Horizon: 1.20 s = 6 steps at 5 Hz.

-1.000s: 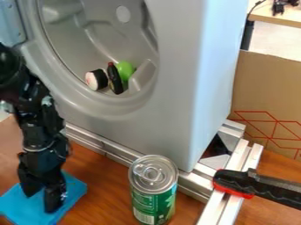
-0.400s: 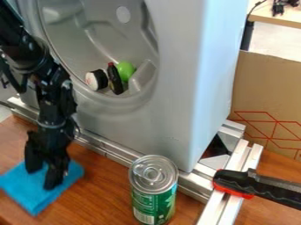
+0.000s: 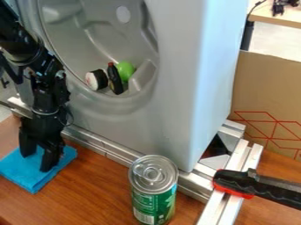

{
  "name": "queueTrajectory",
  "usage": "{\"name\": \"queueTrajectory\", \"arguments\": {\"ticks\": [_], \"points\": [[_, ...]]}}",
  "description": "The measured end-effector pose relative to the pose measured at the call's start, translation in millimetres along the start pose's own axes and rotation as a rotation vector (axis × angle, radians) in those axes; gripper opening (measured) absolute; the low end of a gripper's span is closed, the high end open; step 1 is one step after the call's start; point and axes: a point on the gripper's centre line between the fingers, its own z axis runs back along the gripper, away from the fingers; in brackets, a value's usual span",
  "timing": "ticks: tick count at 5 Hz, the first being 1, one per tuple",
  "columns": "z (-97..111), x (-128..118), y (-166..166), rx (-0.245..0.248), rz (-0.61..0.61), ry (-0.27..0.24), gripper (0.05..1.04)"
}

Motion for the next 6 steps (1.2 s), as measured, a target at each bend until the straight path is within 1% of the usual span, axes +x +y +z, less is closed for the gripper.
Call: {"name": "queueTrajectory", "arguments": {"ticks": [1, 2, 3, 4, 5, 6], "points": [[1, -5, -2, -0.003, 0.017, -0.020, 1.001], [0, -19, -4, -0.028, 0.039, -0.032, 1.001], [5, -35, -1, -0.063, 0.060, -0.031, 1.001], [28, -47, 12, -0.079, 0.079, -0.074, 1.001], [38, -63, 19, -0.129, 0.069, -0.107, 1.000], [47, -78, 15, -0.128, 0.043, -0.106, 1.001]]}}
